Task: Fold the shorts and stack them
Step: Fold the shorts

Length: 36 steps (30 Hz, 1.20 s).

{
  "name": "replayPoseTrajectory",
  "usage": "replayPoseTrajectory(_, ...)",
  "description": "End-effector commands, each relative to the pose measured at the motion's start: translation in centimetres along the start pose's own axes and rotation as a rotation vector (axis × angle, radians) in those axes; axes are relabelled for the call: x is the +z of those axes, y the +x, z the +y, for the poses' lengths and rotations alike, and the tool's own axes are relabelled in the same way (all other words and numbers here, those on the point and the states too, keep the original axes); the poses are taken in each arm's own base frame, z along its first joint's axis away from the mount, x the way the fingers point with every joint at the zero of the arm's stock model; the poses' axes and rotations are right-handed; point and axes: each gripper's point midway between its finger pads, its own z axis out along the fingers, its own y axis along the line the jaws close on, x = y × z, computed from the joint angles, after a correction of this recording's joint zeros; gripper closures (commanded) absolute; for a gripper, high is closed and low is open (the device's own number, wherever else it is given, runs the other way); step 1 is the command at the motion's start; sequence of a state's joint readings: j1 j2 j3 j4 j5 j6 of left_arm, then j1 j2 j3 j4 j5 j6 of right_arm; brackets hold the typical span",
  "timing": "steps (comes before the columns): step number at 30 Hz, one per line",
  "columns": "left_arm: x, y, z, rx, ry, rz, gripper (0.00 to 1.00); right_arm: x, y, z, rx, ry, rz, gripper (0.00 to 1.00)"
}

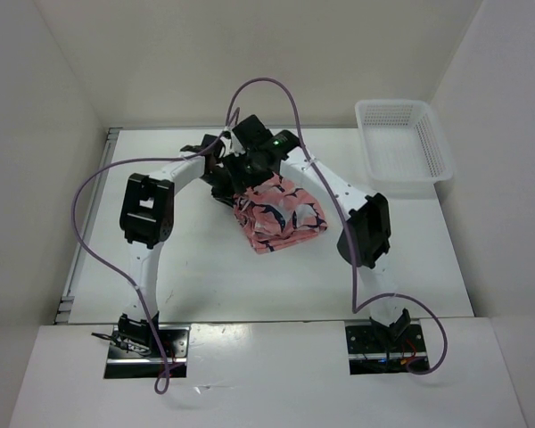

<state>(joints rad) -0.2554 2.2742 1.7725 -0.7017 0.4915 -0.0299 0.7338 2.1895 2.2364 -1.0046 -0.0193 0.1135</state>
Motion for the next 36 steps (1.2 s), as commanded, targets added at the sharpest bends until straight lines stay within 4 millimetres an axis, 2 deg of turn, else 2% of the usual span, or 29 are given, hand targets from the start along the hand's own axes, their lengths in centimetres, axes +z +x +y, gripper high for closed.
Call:
replayPoseTrajectory(1,-0.8,-0.4,2.9,0.009,-0.1,-0.015,0.72,-8.1,-4.9,3.0,-0.113,-0.128,-0.272,0.34)
replayPoseTrajectory(2,-1.2,-0.4,2.7,0.01,-0.1,-0.017,0.69,-10.0,-7.3,3.0,-0.116,-0.122,-0.417,0.37)
replayPoseTrajectory(3,-1.7,-0.7,2.4,0.015,-0.101,-0.028,0.66,-11.9,-5.3,2.2,-0.121,-0.095,-0.454,0.41)
replayPoseTrajectory(4,-1.9,-0.8,2.9,0.007,-0.104,-0.033,0.64,-12.5,-5.0,1.0,-0.132,-0.039,-0.499,0.5)
replayPoseTrajectory(5,-2.5,-0.9,2.8,0.009,-0.118,-0.037,0.59,-12.7,-4.3,0.9,-0.158,-0.021,-0.518,0.52)
replayPoseTrajectory(6,-3.1,-1.1,3.4,0.002,-0.139,-0.049,0.57,-10.6,-1.6,0.6,-0.215,0.0,-0.458,0.52)
replayPoseTrajectory(7,-3.7,-1.2,3.1,0.006,-0.139,-0.056,0.56,-10.1,-0.6,0.2,-0.215,0.011,-0.436,0.56)
replayPoseTrajectory(8,-4.7,-1.6,3.4,0.005,-0.158,-0.077,0.53,-8.1,1.4,-0.1,-0.207,0.014,-0.372,0.58)
replayPoseTrajectory(11,-6.8,-2.5,4.3,-0.007,-0.195,-0.117,0.52,-3.3,4.5,-1.1,-0.185,0.051,-0.268,0.74)
replayPoseTrajectory(12,-7.9,-2.6,4.2,-0.01,-0.2,-0.13,0.5,-1.1,4.7,-1.2,-0.185,0.051,-0.263,0.75)
replayPoseTrajectory(13,-8.7,-2.9,4.0,-0.005,-0.212,-0.142,0.5,0.3,5.4,-0.7,-0.19,0.018,-0.242,0.76)
replayPoseTrajectory(15,-10.5,-3.8,3.0,0.014,-0.216,-0.18,0.49,2.6,5.5,0.0,-0.185,-0.02,-0.239,0.78)
replayPoseTrajectory(16,-11.6,-4.5,1.9,0.04,-0.216,-0.212,0.49,4.5,7.0,0.1,-0.187,-0.033,-0.195,0.82)
replayPoseTrajectory(17,-12.1,-4.5,1.5,0.043,-0.216,-0.218,0.48,5.3,7.3,0.0,-0.177,-0.033,-0.185,0.82)
replayPoseTrajectory(18,-13.1,-5.2,0.3,0.068,-0.206,-0.247,0.48,6.6,8.0,0.0,-0.162,-0.032,-0.165,0.83)
replayPoseTrajectory(21,-14.7,-6.0,-1.3,0.099,-0.192,-0.287,0.48,7.5,8.1,0.4,-0.154,-0.053,-0.167,0.83)
replayPoseTrajectory(22,-14.9,-6.1,-2.2,0.115,-0.178,-0.294,0.46,7.9,8.3,1.1,-0.157,-0.094,-0.163,0.83)
replayPoseTrajectory(24,-14.9,-6.4,-3.3,0.133,-0.141,-0.302,0.45,7.4,7.5,2.4,-0.204,-0.148,-0.178,0.84)
replayPoseTrajectory(25,-15.1,-6.5,-3.7,0.135,-0.127,-0.302,0.45,5.9,6.3,3.8,-0.237,-0.186,-0.218,0.84)
replayPoseTrajectory(27,-14.7,-6.6,-4.8,0.148,-0.088,-0.294,0.44,3.9,5.1,5.0,-0.277,-0.224,-0.257,0.84)
replayPoseTrajectory(28,-14.2,-6.5,-5.2,0.152,-0.081,-0.278,0.42,1.3,3.6,5.8,-0.286,-0.26,-0.31,0.81)
replayPoseTrajectory(29,-13.9,-6.5,-5.7,0.162,-0.075,-0.272,0.42,-0.1,3.1,6.0,-0.289,-0.271,-0.331,0.79)
replayPoseTrajectory(30,-12.8,-6.2,-5.2,0.15,-0.073,-0.25,0.41,-1.5,2.7,6.0,-0.311,-0.269,-0.351,0.76)
replayPoseTrajectory(31,-12.2,-6.1,-5.2,0.153,-0.085,-0.236,0.41,-4.6,1.4,5.8,-0.312,-0.251,-0.419,0.73)
replayPoseTrajectory(32,-11.4,-5.4,-5.0,0.146,-0.094,-0.205,0.39,-5.1,1.9,4.4,-0.295,-0.217,-0.421,0.71)
replayPoseTrajectory(33,-10.3,-4.9,-4.0,0.129,-0.119,-0.176,0.39,-5.8,2.3,2.9,-0.232,-0.187,-0.41,0.68)
replayPoseTrajectory(34,-9.9,-4.7,-3.5,0.123,-0.129,-0.165,0.38,-6.7,2.5,-1.1,-0.147,-0.102,-0.411,0.58)
replayPoseTrajectory(35,-8.7,-4.4,-3.3,0.119,-0.124,-0.138,0.38,-6.7,3.2,-3.5,-0.086,-0.058,-0.387,0.56)
replayPoseTrajectory(36,-8.1,-4.4,-2.8,0.116,-0.133,-0.134,0.37,-6.2,5.2,-6.0,-0.022,-0.012,-0.315,0.55)
